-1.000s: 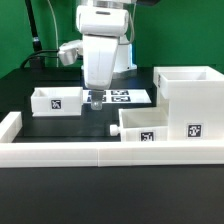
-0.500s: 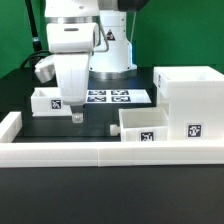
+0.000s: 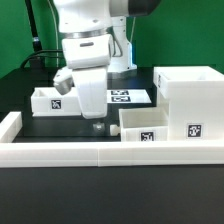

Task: Assemble drawer

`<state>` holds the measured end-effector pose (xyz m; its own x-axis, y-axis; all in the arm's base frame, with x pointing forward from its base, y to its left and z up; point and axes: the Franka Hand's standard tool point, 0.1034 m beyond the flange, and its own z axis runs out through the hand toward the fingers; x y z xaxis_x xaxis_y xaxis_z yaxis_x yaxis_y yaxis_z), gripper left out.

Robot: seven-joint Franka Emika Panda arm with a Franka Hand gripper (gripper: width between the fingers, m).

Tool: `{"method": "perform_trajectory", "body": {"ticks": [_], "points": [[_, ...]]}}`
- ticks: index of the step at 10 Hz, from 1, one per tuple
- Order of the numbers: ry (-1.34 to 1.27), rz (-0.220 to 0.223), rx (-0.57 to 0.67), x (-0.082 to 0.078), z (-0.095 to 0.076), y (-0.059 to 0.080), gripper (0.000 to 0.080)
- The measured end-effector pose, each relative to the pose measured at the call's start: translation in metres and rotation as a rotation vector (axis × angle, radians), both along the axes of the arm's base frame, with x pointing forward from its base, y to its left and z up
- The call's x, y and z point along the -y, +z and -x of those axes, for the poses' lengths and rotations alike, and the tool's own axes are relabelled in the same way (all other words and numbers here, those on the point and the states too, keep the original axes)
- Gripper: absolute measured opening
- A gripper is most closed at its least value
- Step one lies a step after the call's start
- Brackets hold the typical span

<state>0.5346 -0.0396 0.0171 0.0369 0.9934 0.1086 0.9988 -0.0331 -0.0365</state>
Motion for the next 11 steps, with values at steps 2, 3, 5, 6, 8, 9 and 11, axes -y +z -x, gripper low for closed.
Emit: {"method": "perform_trajectory", "body": {"ticks": [2,3,5,6,8,9,11], "points": [[-0.028,-0.007,-0.016,-0.023,0.002,-0.005,0.0649],[-0.035,-0.010,-0.022,-0.031,0.003,-0.007,0.0649],[-0.069,-0.015,-0.027,-0.051,0.001,-0.006,0.0649],[-0.077,-0.017,-0.027,-0.057,0.000,-0.004,0.0649],[-0.100,-0.019,-0.027,-0.067,-0.002,-0.003,0.0649],[-0.111,-0.019,-0.028,-0.067,-0.002,-0.003,0.0649],[-0.125,-0.015,-0.031,-0.057,0.001,-0.003,0.0649]]}}
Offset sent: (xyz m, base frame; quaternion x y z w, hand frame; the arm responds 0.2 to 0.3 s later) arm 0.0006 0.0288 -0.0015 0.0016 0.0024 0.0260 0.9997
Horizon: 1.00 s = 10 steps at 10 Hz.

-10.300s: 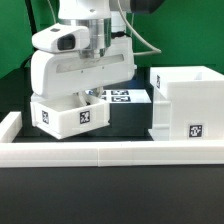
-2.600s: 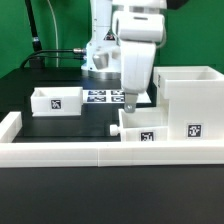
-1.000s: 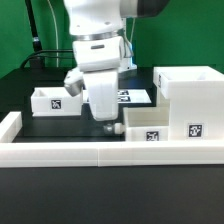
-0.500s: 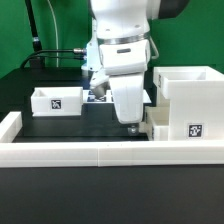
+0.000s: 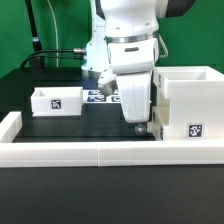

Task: Assemble drawer

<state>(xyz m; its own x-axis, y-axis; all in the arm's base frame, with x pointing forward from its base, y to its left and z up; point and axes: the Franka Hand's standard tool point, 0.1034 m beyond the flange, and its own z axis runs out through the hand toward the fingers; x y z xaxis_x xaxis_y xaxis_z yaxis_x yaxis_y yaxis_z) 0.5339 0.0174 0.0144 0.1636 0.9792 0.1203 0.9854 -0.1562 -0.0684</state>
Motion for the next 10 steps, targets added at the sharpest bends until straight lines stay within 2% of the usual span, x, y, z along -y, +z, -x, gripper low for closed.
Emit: {"method": "perform_trajectory", "body": {"ticks": [2,10], "points": [[-0.018,0.009,0.002,0.013,0.007,0.009,0.0649],[-0.103,0.055,0.013,0.097,0.065,0.055,0.0649]]}}
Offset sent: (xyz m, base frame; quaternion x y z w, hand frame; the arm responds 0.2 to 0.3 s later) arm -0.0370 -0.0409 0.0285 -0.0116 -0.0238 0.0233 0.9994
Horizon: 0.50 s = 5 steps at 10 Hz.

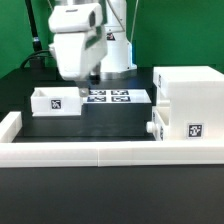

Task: Assemble drawer

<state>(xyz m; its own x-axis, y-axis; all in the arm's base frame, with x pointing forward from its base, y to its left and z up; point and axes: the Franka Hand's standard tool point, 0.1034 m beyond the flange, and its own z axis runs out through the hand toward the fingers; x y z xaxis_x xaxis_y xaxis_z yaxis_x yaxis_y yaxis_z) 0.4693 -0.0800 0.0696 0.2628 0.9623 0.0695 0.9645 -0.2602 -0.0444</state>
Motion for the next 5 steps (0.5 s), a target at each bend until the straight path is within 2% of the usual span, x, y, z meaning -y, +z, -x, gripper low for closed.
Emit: {"method": "perform_trajectory", "body": {"ticks": [1,3,5], "points": [[-0.023,0.001,-0.002,0.0075,0.0030,0.0013,0.0649],[-0.061,0.000,-0.008,0.0039,0.0029,0.0000,0.0649],[-0.217,0.002,-0.019,0.0066,0.0038,0.0002,0.0649]]}}
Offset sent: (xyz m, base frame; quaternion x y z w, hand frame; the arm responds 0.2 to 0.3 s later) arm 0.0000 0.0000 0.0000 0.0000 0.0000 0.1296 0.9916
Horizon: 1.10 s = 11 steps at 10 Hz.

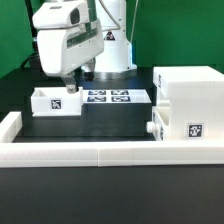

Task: Assemble drawer

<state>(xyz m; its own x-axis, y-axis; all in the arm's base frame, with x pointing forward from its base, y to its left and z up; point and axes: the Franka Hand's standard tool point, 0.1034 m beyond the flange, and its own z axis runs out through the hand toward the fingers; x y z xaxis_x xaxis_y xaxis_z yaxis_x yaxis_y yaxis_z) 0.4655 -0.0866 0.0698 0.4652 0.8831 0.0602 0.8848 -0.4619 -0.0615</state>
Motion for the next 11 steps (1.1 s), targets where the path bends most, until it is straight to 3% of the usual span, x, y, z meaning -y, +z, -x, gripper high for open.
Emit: {"method": "perform_trajectory", "body": {"ticks": [2,5,11], "points": [[-0.184,0.012,0.019,0.015,0.012,0.004,0.0649],[-0.534,0.026,0.025,0.015,0.044,0.003,0.0649],[-0.894,0.017,-0.009,0.013,0.046,0.000,0.0649]]}}
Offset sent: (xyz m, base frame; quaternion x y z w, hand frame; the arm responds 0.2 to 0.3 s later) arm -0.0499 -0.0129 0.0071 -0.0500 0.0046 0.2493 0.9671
